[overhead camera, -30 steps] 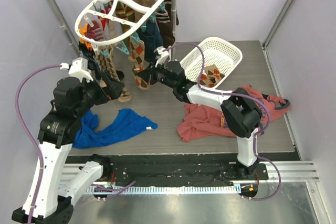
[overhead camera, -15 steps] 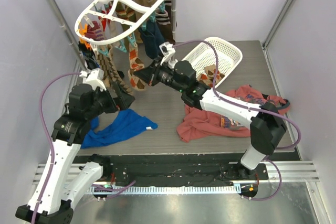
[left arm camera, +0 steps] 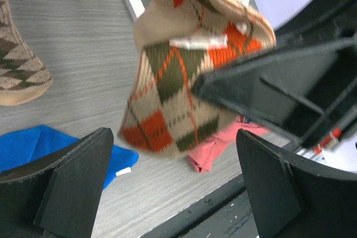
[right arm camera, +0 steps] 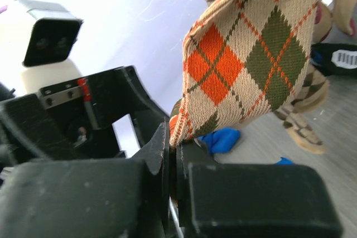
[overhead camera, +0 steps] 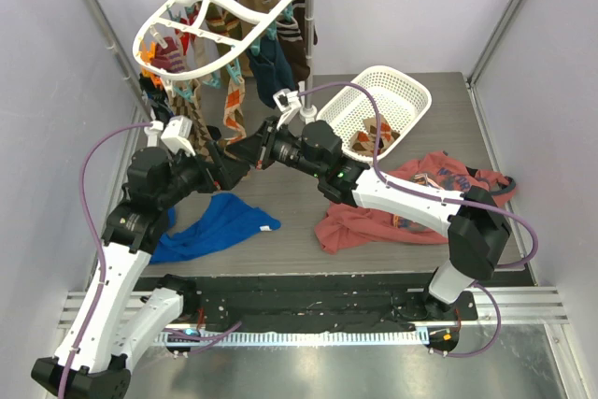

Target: Remove the socks clipped to the hanger

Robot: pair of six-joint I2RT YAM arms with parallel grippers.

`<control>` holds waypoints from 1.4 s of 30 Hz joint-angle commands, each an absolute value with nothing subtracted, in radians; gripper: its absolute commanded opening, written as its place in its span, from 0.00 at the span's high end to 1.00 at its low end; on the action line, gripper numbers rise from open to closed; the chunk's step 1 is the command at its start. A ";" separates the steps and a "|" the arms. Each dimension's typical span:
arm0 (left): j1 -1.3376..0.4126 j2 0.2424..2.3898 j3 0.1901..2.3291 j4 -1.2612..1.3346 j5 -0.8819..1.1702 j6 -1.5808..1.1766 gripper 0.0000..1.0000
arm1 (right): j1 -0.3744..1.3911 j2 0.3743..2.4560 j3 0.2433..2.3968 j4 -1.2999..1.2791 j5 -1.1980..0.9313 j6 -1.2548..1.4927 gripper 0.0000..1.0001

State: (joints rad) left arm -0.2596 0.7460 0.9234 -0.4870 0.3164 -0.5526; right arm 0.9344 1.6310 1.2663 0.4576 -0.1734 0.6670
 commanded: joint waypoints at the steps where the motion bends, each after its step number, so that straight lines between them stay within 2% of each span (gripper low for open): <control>1: -0.258 0.773 0.919 -0.377 0.342 -0.561 0.07 | 0.943 1.572 1.252 0.561 -0.176 0.719 0.99; 2: -0.258 0.779 0.917 -0.361 0.347 -0.561 0.10 | 0.948 1.572 1.249 0.563 -0.176 0.719 0.99; 4: -0.258 0.781 0.914 -0.348 0.367 -0.564 0.24 | 0.950 1.569 1.247 0.549 -0.170 0.718 0.99; 5: -0.258 0.778 0.914 -0.342 0.371 -0.569 0.42 | 0.950 1.565 1.246 0.543 -0.164 0.718 0.99; 6: -0.258 0.772 0.914 -0.341 0.374 -0.572 0.52 | 0.950 1.562 1.244 0.532 -0.161 0.718 0.98; 7: -0.258 0.767 0.914 -0.342 0.374 -0.572 0.61 | 0.951 1.557 1.244 0.525 -0.157 0.709 0.94; 8: -0.258 0.764 0.914 -0.351 0.380 -0.575 0.77 | 0.951 1.546 1.244 0.519 -0.144 0.706 0.92; 9: -0.258 0.755 0.914 -0.356 0.382 -0.580 0.85 | 0.951 1.542 1.247 0.496 -0.134 0.697 0.88; 11: -0.258 0.750 0.916 -0.379 0.385 -0.589 1.00 | 0.951 1.531 1.267 0.465 -0.115 0.664 0.74; 12: -0.256 0.746 0.917 -0.388 0.391 -0.597 1.00 | 0.951 1.520 1.279 0.428 -0.110 0.646 0.69; 13: -0.256 0.744 0.919 -0.400 0.397 -0.598 1.00 | 0.950 1.516 1.293 0.405 -0.104 0.609 0.59; 18: -0.258 0.721 0.936 -0.440 0.413 -0.606 1.00 | 0.951 1.502 1.463 0.142 0.071 0.480 0.39; 19: -0.256 0.715 0.939 -0.454 0.414 -0.604 1.00 | 0.950 1.505 1.491 0.108 0.102 0.459 0.20; 20: -0.258 0.712 0.945 -0.459 0.416 -0.606 1.00 | 0.950 1.508 1.543 0.079 0.127 0.415 0.17; 23: -0.258 0.712 0.954 -0.474 0.431 -0.614 1.00 | 0.950 1.532 1.645 0.006 0.212 0.348 0.18; 30: -0.258 0.713 0.945 -0.465 0.479 -0.644 1.00 | 0.937 1.661 1.897 -0.135 0.241 0.177 0.27; 34: -0.258 0.716 0.946 -0.474 0.499 -0.646 1.00 | 0.920 1.749 2.035 -0.186 0.245 0.144 0.28; 42: -0.258 0.710 0.946 -0.479 0.506 -0.647 1.00 | 0.916 1.838 2.115 -0.209 0.252 0.098 0.36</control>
State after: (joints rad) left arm -0.2596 0.7216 0.9154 -0.4885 0.4725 -0.6441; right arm 0.9180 1.8328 2.0499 -0.2008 0.2310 0.1482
